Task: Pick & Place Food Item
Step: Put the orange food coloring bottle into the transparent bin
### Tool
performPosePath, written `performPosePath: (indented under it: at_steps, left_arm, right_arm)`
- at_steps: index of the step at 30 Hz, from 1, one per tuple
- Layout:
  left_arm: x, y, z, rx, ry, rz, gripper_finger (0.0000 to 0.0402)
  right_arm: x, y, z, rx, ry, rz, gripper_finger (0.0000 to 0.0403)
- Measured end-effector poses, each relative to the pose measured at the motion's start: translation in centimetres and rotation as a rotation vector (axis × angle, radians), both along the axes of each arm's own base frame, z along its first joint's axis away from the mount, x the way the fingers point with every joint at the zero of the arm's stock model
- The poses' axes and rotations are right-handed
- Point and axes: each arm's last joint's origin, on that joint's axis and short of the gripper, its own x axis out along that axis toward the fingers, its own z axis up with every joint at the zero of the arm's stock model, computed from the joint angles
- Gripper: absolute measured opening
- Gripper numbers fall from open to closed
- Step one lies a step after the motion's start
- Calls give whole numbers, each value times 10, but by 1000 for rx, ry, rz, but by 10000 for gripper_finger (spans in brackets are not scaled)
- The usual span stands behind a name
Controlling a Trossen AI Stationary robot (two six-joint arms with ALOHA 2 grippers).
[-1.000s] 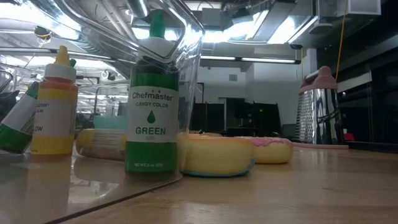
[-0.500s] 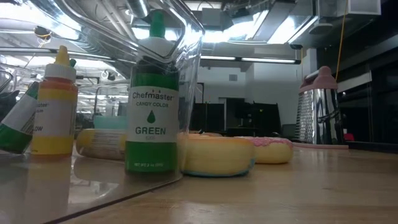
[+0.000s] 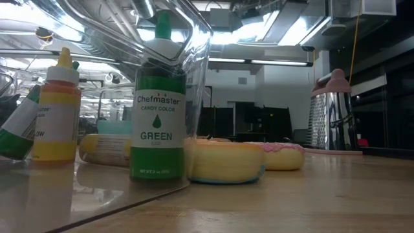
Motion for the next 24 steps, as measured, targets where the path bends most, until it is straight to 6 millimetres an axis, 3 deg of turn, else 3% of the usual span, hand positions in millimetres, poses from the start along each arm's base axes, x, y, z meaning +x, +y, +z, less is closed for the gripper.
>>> performPosePath:
  at_steps: [8, 24]
  left_arm:
    - [2, 3, -1, -21, 12, -2, 141]
    - [3, 5, -1, -32, 18, -1, 141]
  right_arm:
    - [0, 0, -1, -22, 9, 6, 260]
    - [0, 0, -2, -28, 14, 9, 155]
